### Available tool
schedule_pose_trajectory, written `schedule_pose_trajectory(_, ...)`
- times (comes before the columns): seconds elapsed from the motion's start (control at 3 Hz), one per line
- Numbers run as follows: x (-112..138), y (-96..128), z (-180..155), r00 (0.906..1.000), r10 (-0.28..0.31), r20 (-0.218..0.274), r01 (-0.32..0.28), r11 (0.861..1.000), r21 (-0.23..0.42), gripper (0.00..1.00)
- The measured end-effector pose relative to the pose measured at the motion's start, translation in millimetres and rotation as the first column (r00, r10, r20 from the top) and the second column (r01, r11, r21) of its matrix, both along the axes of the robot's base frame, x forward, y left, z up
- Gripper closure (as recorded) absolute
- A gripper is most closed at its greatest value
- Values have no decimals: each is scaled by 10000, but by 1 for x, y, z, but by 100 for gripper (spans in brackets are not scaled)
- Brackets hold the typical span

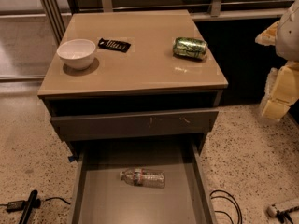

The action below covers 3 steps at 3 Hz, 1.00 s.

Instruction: Pick water bottle from middle drawer and place on counter

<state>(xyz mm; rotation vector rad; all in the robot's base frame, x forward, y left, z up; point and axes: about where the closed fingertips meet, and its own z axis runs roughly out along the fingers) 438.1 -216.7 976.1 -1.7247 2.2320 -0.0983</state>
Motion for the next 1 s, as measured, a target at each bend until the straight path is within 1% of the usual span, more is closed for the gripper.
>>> schedule_pose_trajectory(0.33, 1, 1, 1, 10000, -41, 73, 41, 10000, -13, 0)
schedule_pose_trajectory(0.67, 4, 7, -24, 9998, 196, 103, -200, 9993, 330, 0)
schedule_pose_trajectory(1.0, 2, 17, -80, 9987, 502, 8, -501, 9934, 1032, 0)
